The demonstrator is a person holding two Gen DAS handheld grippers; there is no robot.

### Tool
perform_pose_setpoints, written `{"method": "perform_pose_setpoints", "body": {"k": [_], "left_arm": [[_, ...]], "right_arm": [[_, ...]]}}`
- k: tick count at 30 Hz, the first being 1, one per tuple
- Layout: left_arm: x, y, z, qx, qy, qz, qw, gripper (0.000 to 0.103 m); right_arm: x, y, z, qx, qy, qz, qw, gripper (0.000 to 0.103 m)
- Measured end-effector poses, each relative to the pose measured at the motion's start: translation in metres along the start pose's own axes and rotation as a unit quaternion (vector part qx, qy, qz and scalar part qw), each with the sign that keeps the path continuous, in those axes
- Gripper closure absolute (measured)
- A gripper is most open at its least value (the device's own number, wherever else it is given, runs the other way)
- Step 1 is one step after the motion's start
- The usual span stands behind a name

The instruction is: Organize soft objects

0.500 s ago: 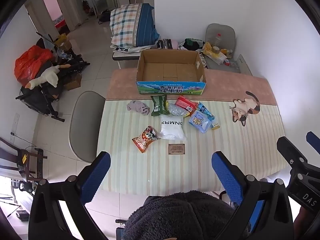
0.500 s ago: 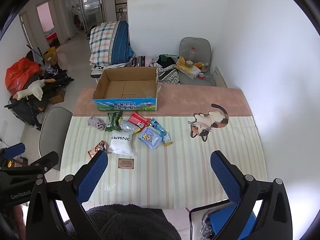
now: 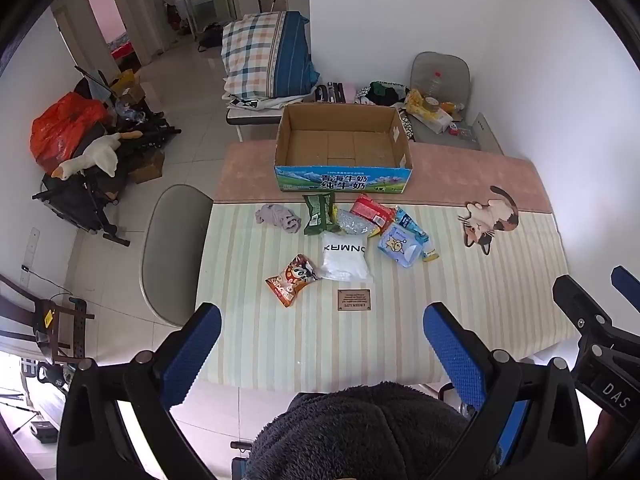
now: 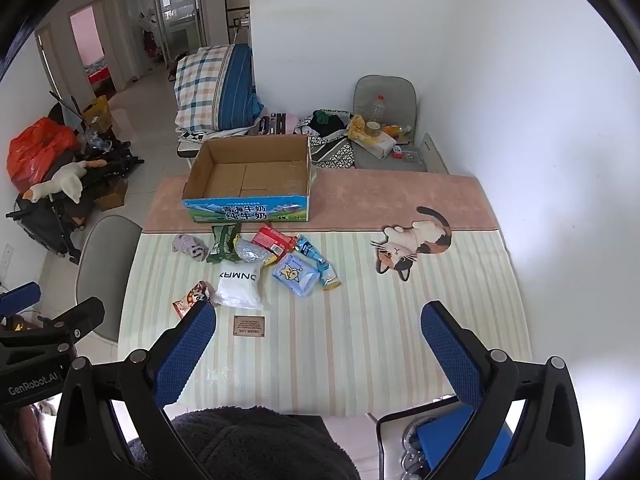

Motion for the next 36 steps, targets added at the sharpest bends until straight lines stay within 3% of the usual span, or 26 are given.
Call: {"method": "perform_pose_setpoints", "body": {"k": [36], "left_arm": [[-0.004, 0.000, -0.007, -0.010, 0.000, 0.006, 0.9999, 0.000]], "right_arm": [[0.001, 0.009, 0.003, -0.005, -0.002, -0.001, 1.000, 0.000]]}}
Point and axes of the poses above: each gripper's, at about its wrist camera, not at the fingertips, and z roughly the way its jaws point, x to its left, y to its top, the point moved 7 cm from there along z, roughly the way its jaws point, and after that the axes turned 5 degrees about -y, right-handed, at the moved point
